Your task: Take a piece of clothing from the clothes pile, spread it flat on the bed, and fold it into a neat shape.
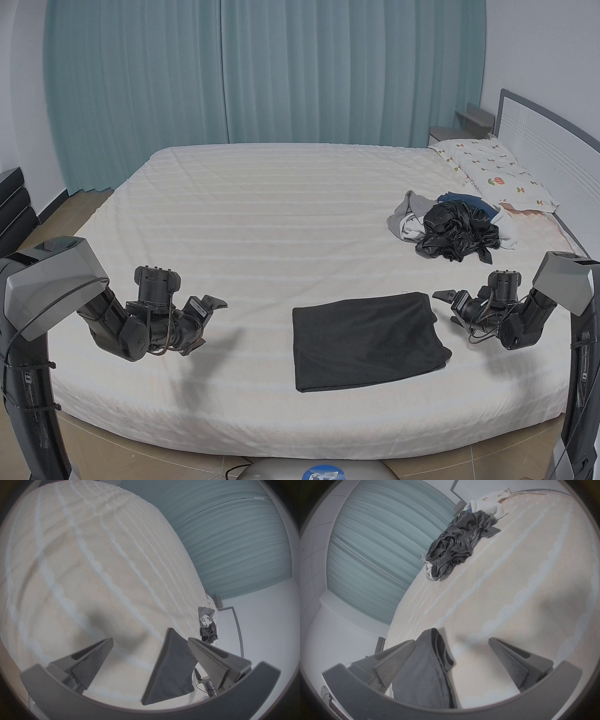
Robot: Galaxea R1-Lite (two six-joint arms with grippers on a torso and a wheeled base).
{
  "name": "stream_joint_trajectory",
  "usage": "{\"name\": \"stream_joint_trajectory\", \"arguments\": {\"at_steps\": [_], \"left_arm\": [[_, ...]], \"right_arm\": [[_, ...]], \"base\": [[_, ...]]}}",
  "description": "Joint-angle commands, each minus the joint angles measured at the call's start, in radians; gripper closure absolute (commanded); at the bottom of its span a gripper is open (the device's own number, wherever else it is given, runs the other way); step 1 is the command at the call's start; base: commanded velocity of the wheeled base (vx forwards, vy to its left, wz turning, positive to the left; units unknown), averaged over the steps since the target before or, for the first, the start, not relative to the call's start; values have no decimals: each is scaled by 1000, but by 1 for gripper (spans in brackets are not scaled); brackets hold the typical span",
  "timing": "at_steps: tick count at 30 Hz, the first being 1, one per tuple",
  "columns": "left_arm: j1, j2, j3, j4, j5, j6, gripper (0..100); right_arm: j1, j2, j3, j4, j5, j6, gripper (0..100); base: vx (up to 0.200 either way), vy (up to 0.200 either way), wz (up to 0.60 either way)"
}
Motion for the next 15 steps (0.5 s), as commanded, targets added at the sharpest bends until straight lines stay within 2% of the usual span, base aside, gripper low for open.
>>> {"name": "stream_joint_trajectory", "arguments": {"at_steps": [1,5,10,15], "left_arm": [[-35,-2,-7,-1,0,0,0],[-57,3,-12,-2,3,0,0],[-64,3,-12,-1,9,27,0],[-63,18,0,-2,-9,200,0]], "right_arm": [[1,5,7,-3,-1,0,0],[3,6,8,-3,1,0,0],[9,2,27,-7,1,0,0],[17,3,37,-21,3,0,0]], "base": [[0,-200,0],[0,-200,0],[0,0,0],[0,0,0]]}}
